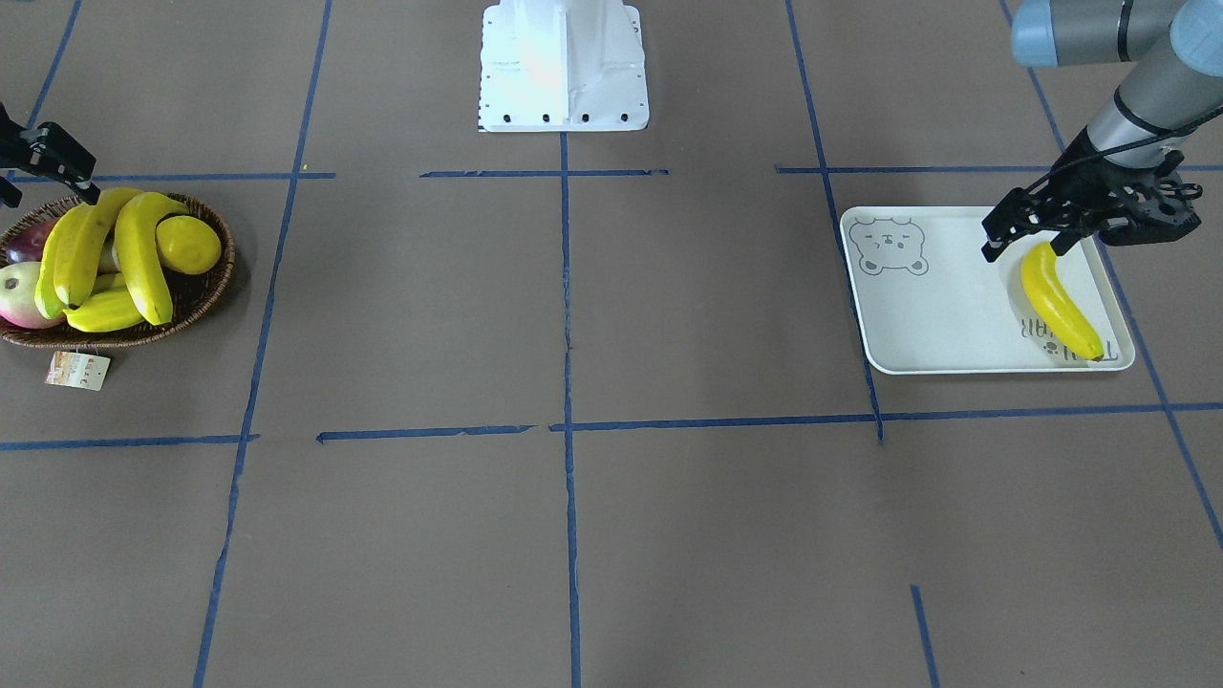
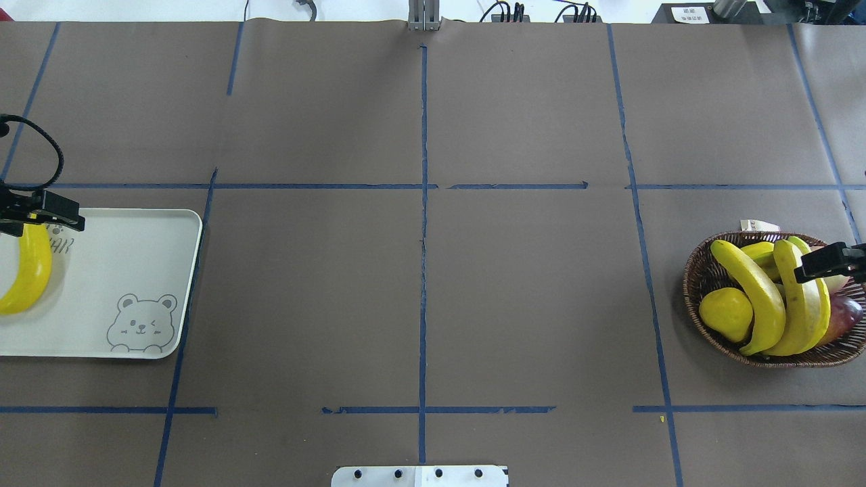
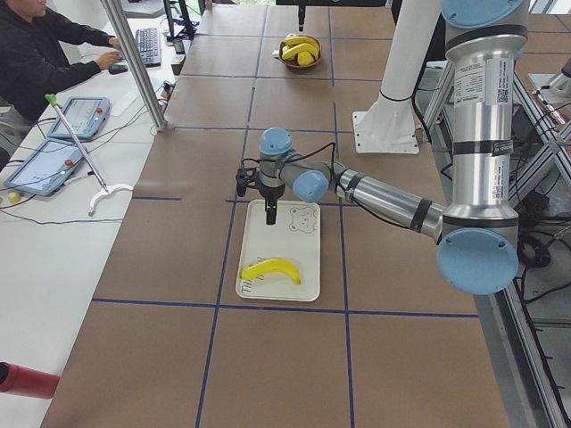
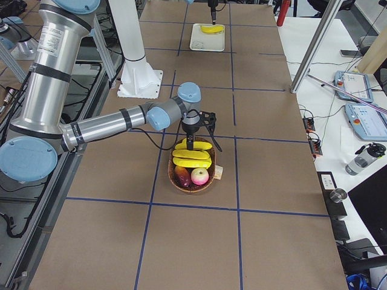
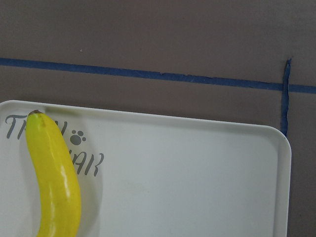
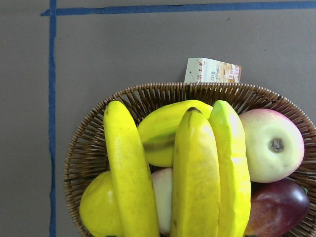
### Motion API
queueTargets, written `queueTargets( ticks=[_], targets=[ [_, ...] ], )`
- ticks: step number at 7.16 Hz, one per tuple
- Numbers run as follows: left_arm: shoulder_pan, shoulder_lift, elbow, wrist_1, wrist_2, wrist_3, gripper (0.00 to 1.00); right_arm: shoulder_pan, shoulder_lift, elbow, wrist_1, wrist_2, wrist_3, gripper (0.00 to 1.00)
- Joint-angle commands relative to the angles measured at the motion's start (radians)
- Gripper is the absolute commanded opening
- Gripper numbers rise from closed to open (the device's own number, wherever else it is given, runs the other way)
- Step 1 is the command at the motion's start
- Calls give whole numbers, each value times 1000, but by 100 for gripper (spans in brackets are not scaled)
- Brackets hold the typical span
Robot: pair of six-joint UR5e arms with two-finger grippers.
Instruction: Transfer all bananas from basket to plate
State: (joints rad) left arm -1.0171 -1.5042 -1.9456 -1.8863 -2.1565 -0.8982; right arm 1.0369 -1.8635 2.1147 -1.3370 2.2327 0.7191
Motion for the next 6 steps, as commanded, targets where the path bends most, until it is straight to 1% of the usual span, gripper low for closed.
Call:
queueTargets(
  ticks=[1, 2, 3, 6],
  targets=[
    [8, -8, 1, -1, 1, -16, 99, -11, -11, -36, -2, 30, -41, 76],
    [8, -10, 1, -2, 3, -16, 99, -17, -11, -50, -4, 48, -55, 76],
    [8, -13, 1, -2, 3, -16, 99, -47, -9, -73, -1, 48, -56, 76],
    [8, -13, 1, -2, 3, -15, 99, -66, -2, -97, -2, 48, -59, 76]
  ],
)
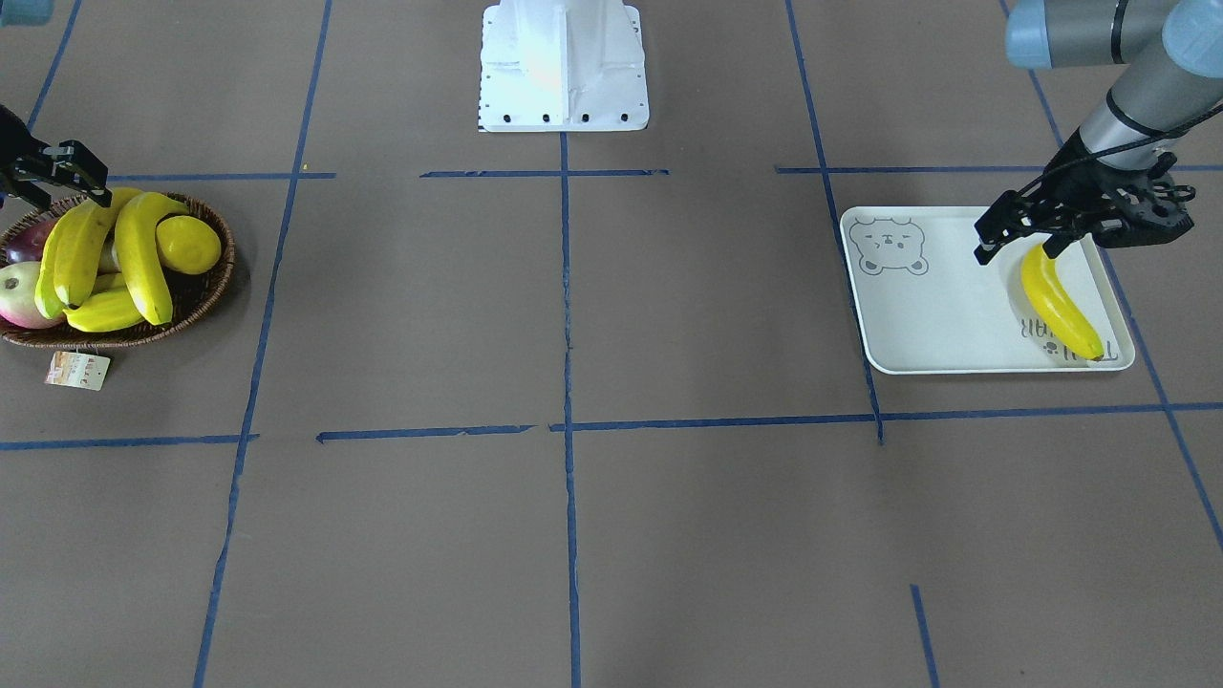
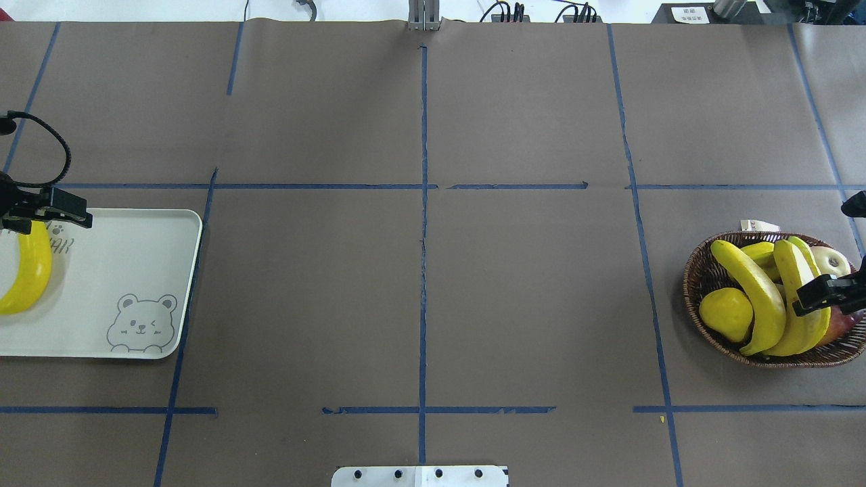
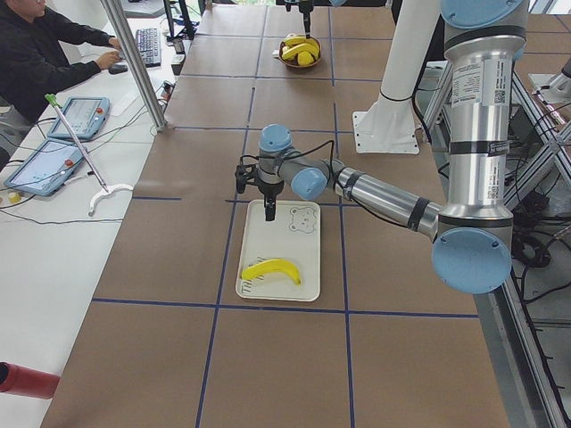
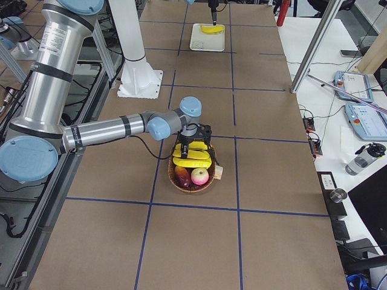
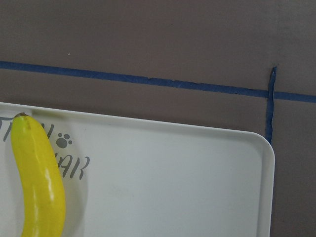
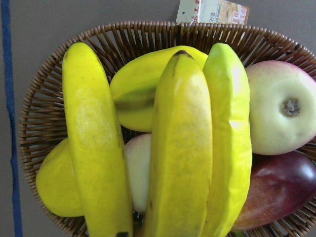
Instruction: Transfer all bananas from basket to plate
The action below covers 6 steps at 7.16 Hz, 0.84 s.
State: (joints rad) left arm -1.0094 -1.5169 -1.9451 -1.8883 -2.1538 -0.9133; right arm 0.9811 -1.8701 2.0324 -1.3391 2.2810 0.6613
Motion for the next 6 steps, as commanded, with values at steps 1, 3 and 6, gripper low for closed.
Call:
queueTargets(
  ticks=[1, 3, 6],
  targets=[
    [0, 0, -2, 0, 0, 1, 99, -13, 6, -18, 1, 0, 0, 74],
    [0, 0, 0, 0, 2, 1, 99, -15, 11, -20, 0, 2, 0, 56],
    [0, 1, 0, 0, 2, 1, 99, -15, 23, -23, 0, 3, 0, 37]
  ],
)
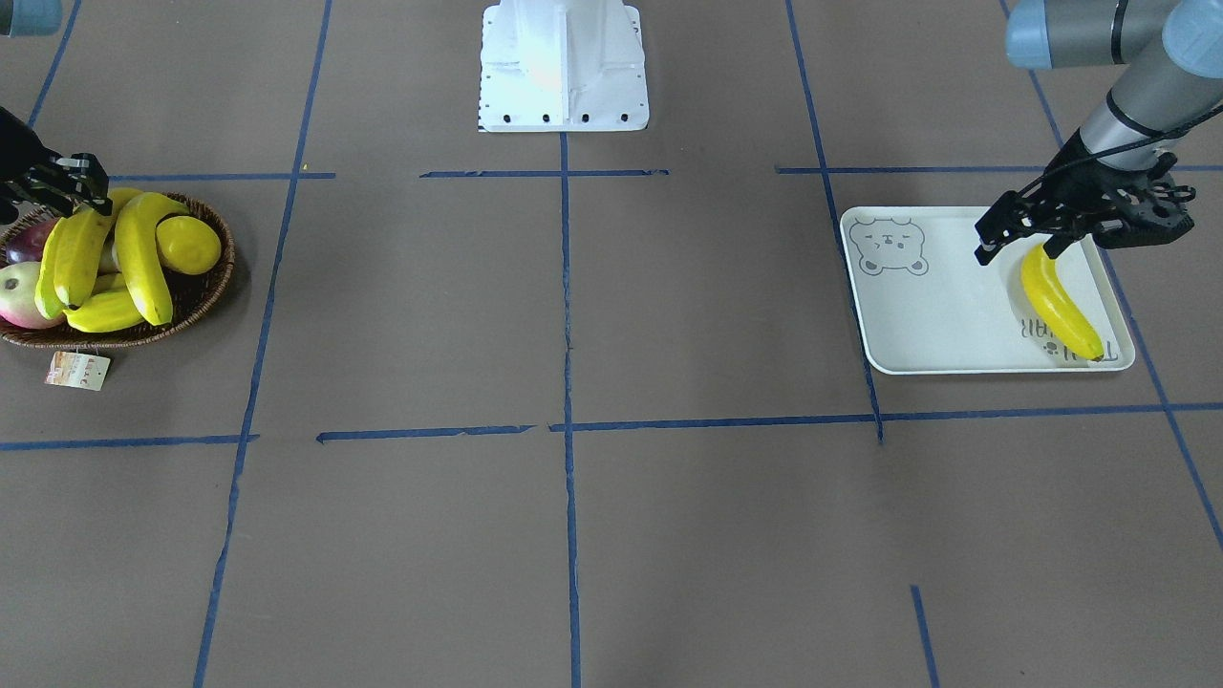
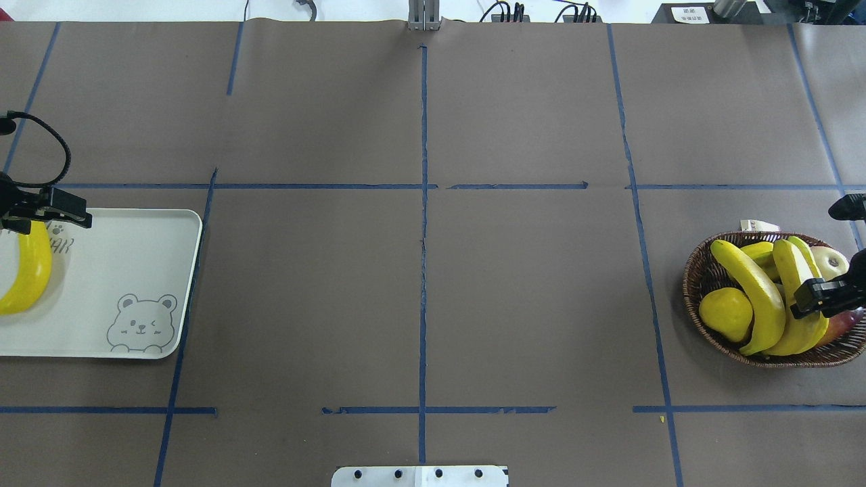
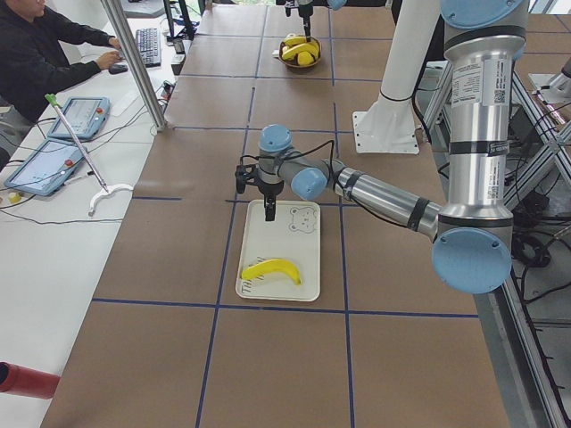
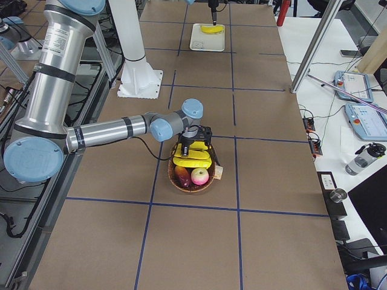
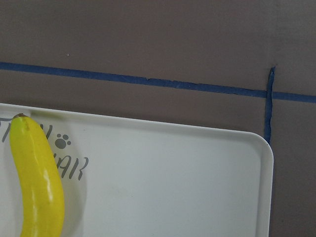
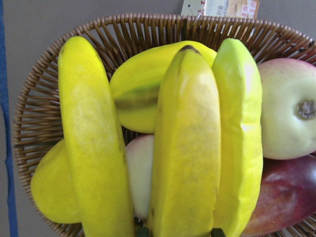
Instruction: Transfer all bananas from basket to plate
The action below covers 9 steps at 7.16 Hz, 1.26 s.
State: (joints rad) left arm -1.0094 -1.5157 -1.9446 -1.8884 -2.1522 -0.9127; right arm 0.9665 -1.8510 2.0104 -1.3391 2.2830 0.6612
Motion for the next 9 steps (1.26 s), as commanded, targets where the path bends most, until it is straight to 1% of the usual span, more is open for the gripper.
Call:
queueTargets(
  ticks=[1, 3, 4, 5, 7, 8, 9],
  targets=[
    [0, 0, 0, 0, 0, 0, 99, 0, 6, -1, 1, 1, 0, 35],
    [0, 0, 0, 0, 0, 0, 99, 0, 15, -1, 0, 1, 2, 33],
    [0, 0, 0, 0, 0, 2, 99, 0, 13, 1, 1, 1, 2, 27],
    [0, 0, 0, 0, 0, 2, 99, 3, 13, 4, 3, 6, 2, 18],
    [0, 0, 0, 0, 0, 2, 99, 9, -4, 19, 3, 15, 0, 9],
    [0, 0, 0, 0, 0, 2, 99, 12, -40, 49, 3, 15, -20, 4],
    [0, 0, 0, 0, 0, 0, 99, 47, -84, 85, -2, 15, -69, 2]
  ],
)
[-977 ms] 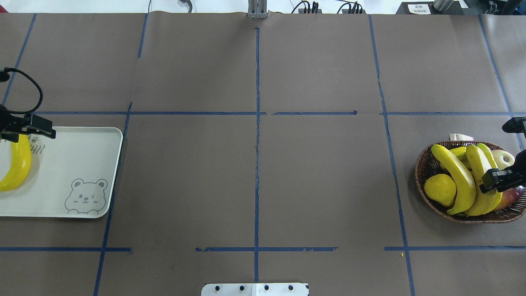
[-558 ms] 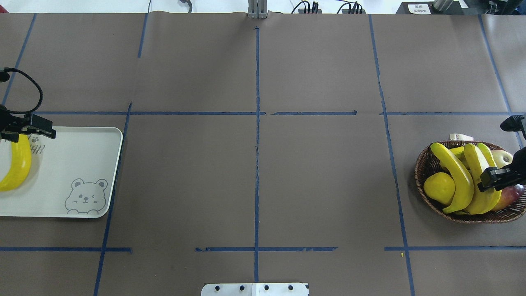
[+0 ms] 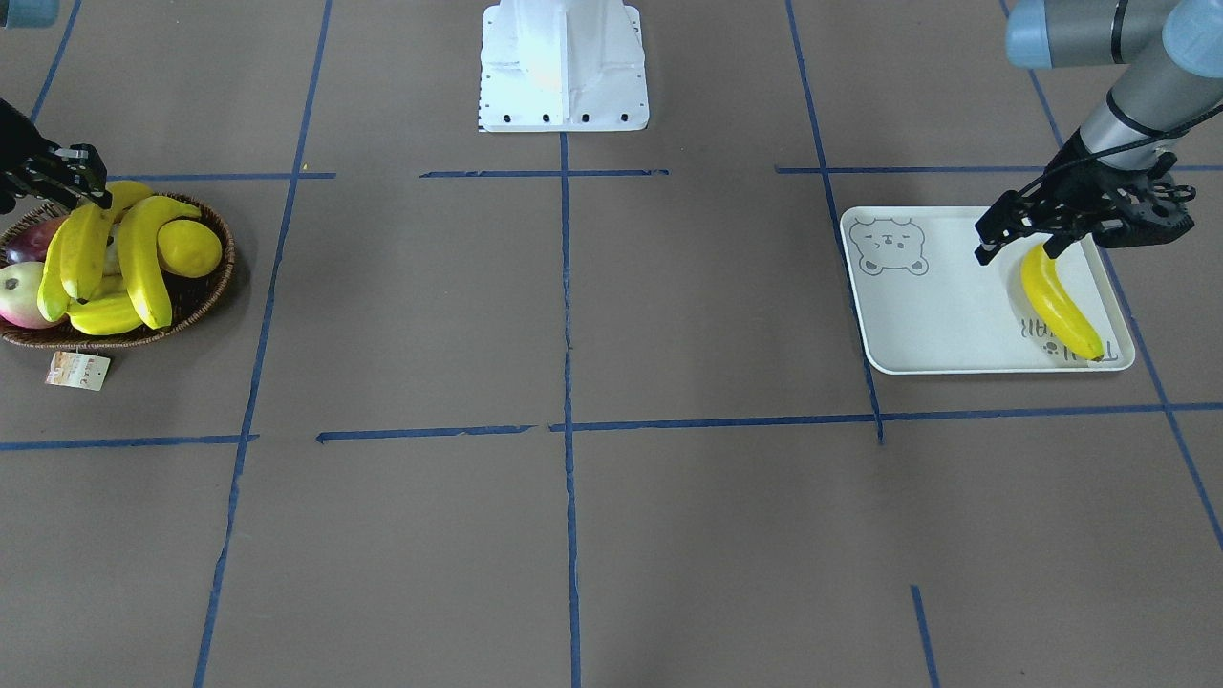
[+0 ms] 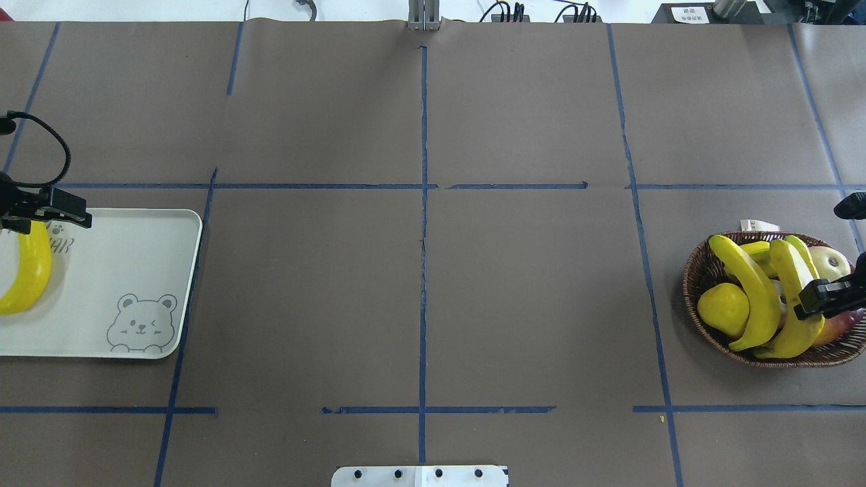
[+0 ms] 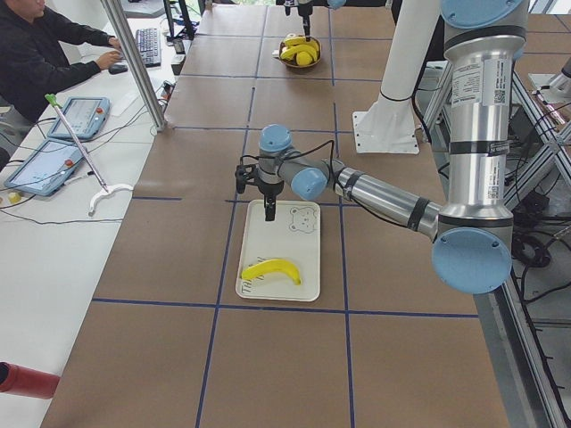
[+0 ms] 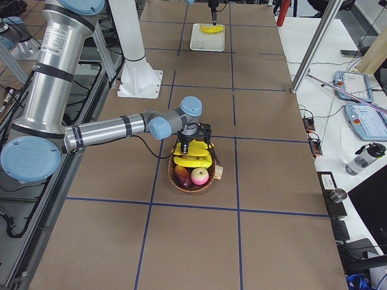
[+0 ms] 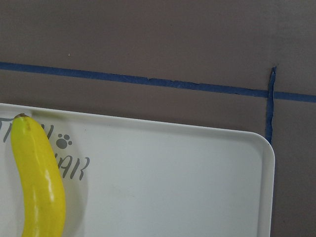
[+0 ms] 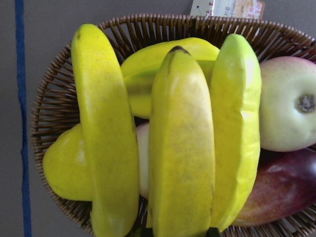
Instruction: Transfer all bananas from basket to plate
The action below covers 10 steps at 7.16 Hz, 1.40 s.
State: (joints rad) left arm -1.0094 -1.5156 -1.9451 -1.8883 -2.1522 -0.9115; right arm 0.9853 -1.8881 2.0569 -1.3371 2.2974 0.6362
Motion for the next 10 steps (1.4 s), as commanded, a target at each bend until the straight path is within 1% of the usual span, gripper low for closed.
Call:
queueTargets(
  ticks=[1, 3, 4, 5, 6, 7, 8, 9, 10],
  targets=[
    [0, 0, 2, 0, 2, 0, 99, 88, -72, 63, -14, 10, -115, 1],
    [0, 0, 2, 0, 0, -1, 99, 226, -95, 87, -10, 69, -238, 1],
    [2, 0, 2, 0, -2, -1, 99, 310, -92, 118, -16, 98, -330, 1],
    [3, -2, 2, -2, -3, -3, 99, 349, -63, 120, -16, 173, -332, 0],
    [8, -3, 2, -3, -5, -3, 99, 349, 11, 118, -14, 203, -322, 0],
    [9, -5, 5, -8, -5, -3, 99, 342, 127, 97, -19, 229, -255, 0],
    [9, -27, 5, -9, -6, -4, 99, 290, 262, 82, -8, 265, -72, 0],
    [12, -75, 8, -11, -8, -71, 99, 200, 408, 75, -13, 254, 127, 0],
    [55, -139, 12, -26, -8, -177, 99, 97, 476, 77, -8, 184, 275, 0]
  ],
)
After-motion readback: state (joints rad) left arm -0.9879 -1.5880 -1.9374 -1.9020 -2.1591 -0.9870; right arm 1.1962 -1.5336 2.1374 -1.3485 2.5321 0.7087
